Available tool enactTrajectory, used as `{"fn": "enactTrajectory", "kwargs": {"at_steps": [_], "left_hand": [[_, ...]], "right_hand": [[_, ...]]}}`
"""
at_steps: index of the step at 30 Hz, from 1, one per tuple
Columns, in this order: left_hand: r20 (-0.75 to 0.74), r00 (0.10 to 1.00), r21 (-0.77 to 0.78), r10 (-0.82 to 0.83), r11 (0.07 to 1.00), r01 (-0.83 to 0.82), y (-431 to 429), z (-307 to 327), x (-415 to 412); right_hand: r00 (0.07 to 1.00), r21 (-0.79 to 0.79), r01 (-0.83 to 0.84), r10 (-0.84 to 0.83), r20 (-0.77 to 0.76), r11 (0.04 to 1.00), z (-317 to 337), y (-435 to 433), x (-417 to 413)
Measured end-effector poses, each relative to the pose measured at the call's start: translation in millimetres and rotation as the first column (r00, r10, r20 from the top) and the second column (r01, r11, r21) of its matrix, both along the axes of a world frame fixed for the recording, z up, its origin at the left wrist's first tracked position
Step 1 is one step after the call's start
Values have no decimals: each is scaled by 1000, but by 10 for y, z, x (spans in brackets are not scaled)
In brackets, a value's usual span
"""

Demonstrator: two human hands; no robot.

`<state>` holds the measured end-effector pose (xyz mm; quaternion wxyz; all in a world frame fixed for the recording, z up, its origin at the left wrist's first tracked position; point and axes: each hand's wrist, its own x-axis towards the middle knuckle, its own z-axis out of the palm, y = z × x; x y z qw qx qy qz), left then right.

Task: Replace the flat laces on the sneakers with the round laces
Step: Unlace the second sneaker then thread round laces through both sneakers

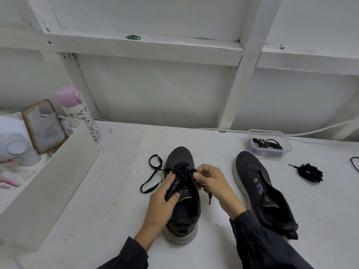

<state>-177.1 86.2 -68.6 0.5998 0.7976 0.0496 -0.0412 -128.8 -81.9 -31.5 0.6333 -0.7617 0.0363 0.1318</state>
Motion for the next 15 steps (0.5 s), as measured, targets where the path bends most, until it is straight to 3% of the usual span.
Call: {"fn": "enactTrajectory", "kwargs": {"at_steps": [5, 10, 15], "left_hand": [[4, 1000, 4, 0, 1000, 0, -3, -4, 1], [3, 1000, -7, 19, 1000, -19, -14, -5, -3], [5, 1000, -6, 17, 1000, -17, -12, 0, -11]], "right_hand": [[994, 93, 111, -109, -23, 989, -9, 33, 67], [996, 102, -56, 63, -67, 993, -9, -48, 12], [999, 71, -27, 28, -20, 997, -24, -51, 31]]}}
